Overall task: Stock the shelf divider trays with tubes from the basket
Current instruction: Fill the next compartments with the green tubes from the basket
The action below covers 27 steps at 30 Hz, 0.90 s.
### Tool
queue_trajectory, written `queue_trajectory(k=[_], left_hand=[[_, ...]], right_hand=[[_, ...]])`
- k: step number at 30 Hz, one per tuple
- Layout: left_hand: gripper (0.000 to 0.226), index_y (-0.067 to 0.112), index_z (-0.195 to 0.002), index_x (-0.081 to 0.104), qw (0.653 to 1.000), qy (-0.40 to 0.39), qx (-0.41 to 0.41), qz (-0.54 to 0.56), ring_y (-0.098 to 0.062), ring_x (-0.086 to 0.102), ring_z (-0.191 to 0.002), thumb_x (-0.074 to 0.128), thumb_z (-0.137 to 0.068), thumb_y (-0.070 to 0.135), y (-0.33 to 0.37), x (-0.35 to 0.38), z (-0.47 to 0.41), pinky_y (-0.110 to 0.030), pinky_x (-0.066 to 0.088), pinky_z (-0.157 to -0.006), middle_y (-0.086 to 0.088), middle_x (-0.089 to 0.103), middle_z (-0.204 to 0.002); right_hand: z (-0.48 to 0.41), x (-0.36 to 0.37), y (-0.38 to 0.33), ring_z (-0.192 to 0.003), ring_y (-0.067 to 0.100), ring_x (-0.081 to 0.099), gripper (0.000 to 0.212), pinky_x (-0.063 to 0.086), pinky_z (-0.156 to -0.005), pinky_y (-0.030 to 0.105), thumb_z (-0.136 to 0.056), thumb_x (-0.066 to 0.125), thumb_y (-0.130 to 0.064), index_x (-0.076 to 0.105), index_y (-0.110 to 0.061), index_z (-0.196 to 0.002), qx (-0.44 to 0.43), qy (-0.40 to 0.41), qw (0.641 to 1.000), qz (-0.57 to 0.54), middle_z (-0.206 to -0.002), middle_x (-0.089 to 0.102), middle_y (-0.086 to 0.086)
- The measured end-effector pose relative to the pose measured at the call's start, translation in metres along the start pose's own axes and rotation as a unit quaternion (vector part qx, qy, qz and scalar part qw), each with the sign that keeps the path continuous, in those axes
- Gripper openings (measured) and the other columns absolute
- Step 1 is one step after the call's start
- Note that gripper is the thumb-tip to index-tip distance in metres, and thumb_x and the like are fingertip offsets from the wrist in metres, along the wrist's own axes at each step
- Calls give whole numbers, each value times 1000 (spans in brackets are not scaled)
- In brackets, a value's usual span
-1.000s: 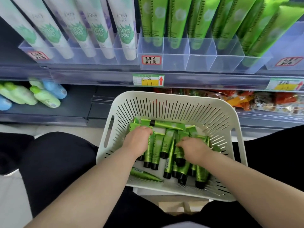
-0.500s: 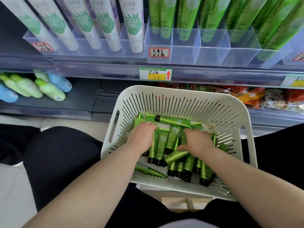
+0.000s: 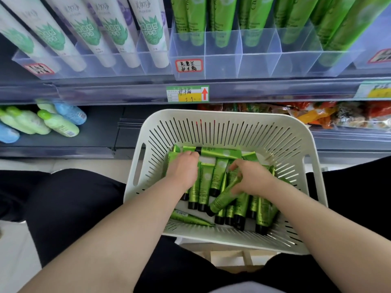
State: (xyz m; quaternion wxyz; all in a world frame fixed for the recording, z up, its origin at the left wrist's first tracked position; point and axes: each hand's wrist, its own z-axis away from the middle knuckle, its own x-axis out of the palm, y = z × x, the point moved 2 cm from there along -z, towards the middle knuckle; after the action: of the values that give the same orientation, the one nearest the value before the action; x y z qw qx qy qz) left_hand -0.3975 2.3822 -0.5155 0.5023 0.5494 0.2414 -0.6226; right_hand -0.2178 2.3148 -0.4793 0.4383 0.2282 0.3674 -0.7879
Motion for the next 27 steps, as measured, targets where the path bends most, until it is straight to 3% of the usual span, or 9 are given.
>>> queue_trajectory(k=[2,5,10,15,17,19,22,25,27], left_hand=[[36,7,-123,55,1000,-27,-4,-14,-23,54,-104,55,-88,-2,3,3,-6,-37,50,-87,-8,57,-113],[34,6,-115,57,998,-48,-17,-34,-25,54,-99,52,-84,-9,7,5,-14,-37,49,-81,-9,55,-104],[22,7,-102,62,991,-95,-72,-59,-25,55,-91,57,-84,-5,11,2,-20,-33,46,-72,-9,49,-105],[17,11,-73,55,984,-137,-110,-26,-22,59,-80,65,-82,1,17,-9,-23,-28,40,-55,-4,50,-86],[8,12,-83,62,984,-144,-110,-4,-18,55,-78,69,-83,9,19,-11,-21,-27,40,-59,0,53,-84],[13,14,-99,64,983,-142,-109,30,-18,53,-84,68,-86,13,19,-11,-16,-28,44,-69,2,53,-88],[27,12,-114,61,989,-107,-84,64,-20,56,-91,65,-88,11,20,-18,-4,-29,45,-73,-4,60,-107],[21,20,-107,63,993,-24,-44,107,-13,57,-75,64,-89,10,25,-40,8,-24,40,-57,1,63,-97],[18,24,-102,65,990,33,-16,138,-9,57,-70,63,-90,12,30,-61,15,-22,38,-56,6,62,-91]], right_hand=[[5,-11,0,-77,6,55,41,43,-56,19,-67,83,-33,61,-29,-102,-36,15,999,-23,-86,58,-11],[15,-28,1,-63,1,52,21,36,-49,18,-70,80,-36,68,-32,-86,-68,58,996,0,-72,58,-13],[23,-43,1,-83,11,59,28,44,-68,22,-72,80,-32,66,-31,-96,-97,112,989,-25,-89,59,-9],[20,-42,-5,-87,10,59,45,50,-78,23,-70,83,-18,65,-25,-111,-92,76,991,-56,-93,60,-7],[19,-41,-8,-88,10,60,38,51,-82,23,-72,81,-19,69,-26,-107,-95,76,992,-35,-96,64,-6],[21,-42,-11,-89,10,60,32,50,-82,21,-75,78,-20,71,-26,-106,-105,88,990,-20,-99,67,-5],[27,-48,-16,-97,13,61,31,45,-87,22,-79,75,-20,70,-26,-109,-131,108,986,-2,-106,68,-3],[35,-58,-20,-101,18,59,34,42,-88,25,-82,72,-20,67,-26,-115,-145,145,978,36,-108,63,0],[44,-68,-21,-99,18,59,34,44,-87,27,-82,71,-18,65,-24,-116,-142,186,971,40,-108,64,0]])
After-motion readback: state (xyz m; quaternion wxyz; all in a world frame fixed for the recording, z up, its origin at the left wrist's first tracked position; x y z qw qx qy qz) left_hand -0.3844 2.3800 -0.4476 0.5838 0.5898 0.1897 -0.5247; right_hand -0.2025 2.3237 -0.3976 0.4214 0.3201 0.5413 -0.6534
